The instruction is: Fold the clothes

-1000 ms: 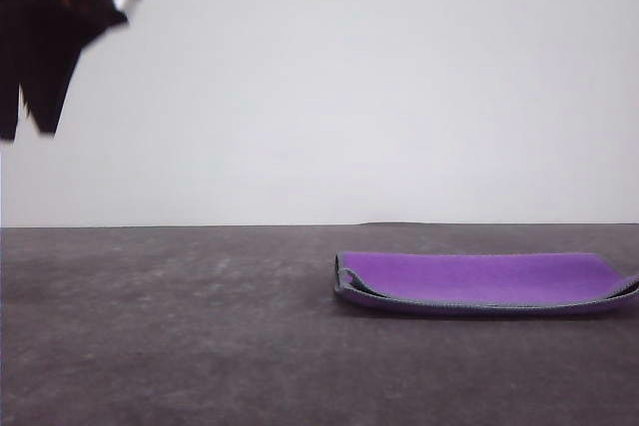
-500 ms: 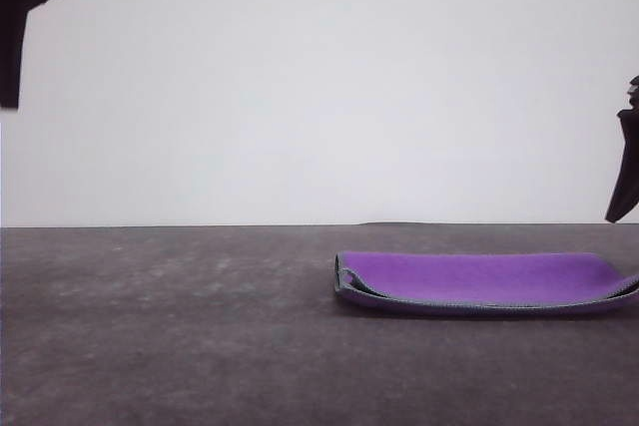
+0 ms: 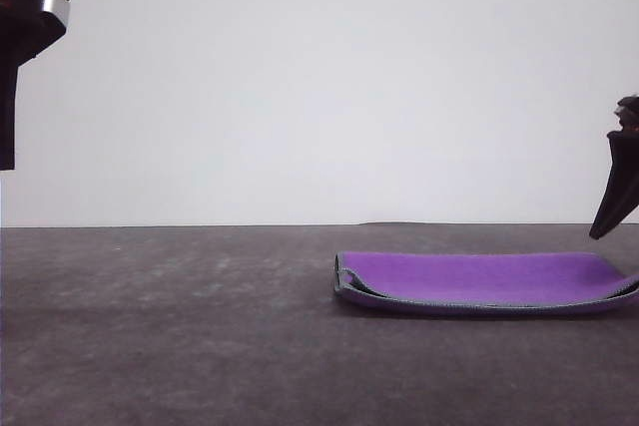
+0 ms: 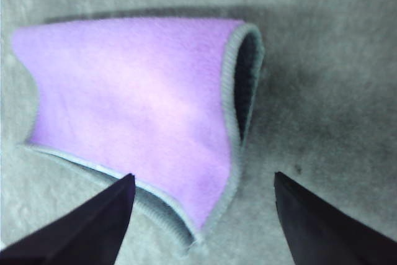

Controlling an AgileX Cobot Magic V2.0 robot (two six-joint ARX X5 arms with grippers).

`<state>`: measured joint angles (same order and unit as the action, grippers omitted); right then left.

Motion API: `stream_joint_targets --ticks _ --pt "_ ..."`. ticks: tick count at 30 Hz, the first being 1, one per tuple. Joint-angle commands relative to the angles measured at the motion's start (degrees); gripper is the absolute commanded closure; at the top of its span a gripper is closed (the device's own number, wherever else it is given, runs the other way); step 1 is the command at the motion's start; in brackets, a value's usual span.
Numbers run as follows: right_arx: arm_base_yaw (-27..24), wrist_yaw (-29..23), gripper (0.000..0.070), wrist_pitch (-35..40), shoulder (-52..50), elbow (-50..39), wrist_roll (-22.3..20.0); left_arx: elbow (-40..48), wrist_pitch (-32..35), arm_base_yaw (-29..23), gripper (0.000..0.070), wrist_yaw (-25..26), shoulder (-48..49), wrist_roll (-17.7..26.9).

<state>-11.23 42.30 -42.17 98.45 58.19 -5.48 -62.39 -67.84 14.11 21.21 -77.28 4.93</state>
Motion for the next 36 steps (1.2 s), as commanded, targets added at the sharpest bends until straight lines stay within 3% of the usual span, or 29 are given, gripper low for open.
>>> stream_joint_targets --ticks 1,6,14,19,21,24,27,36 --pt "0.4 0.4 0.0261 0.2 1.3 0.3 0.6 -0.4 0.2 0.1 0.0455 0.3 -0.4 0.4" --pt "2.1 0.9 0.0351 1.6 1.6 0.3 1.2 -0.4 0.2 0.1 0.0455 0.3 -0.4 0.4" --pt "4.1 0.6 0.0356 3.4 1.6 0.3 3.5 -0.4 0.0 0.1 0.0455 0.3 -0.4 0.4" --pt "4.2 -4.0 0.0373 3.0 1.6 0.3 3.7 -0.4 -0.1 0.1 0.0455 0.3 -0.4 0.4" --pt "4.2 -4.6 0.0427 2.9 1.6 0.3 3.7 -0.4 -0.1 0.1 0.0455 0.3 -0.4 0.4" --pt "4.3 -4.7 0.0593 3.1 1.6 0.3 3.7 -0.4 0.0 0.1 0.0455 0.3 -0.4 0.4" --pt "4.5 -4.4 0.0672 3.1 1.6 0.3 3.6 -0.4 0.0 0.1 0.0455 0.3 -0.4 0.4" --pt "6.1 0.3 0.0693 3.4 1.6 0.3 3.5 -0.4 0.2 0.1 0.0455 0.3 -0.4 0.4"
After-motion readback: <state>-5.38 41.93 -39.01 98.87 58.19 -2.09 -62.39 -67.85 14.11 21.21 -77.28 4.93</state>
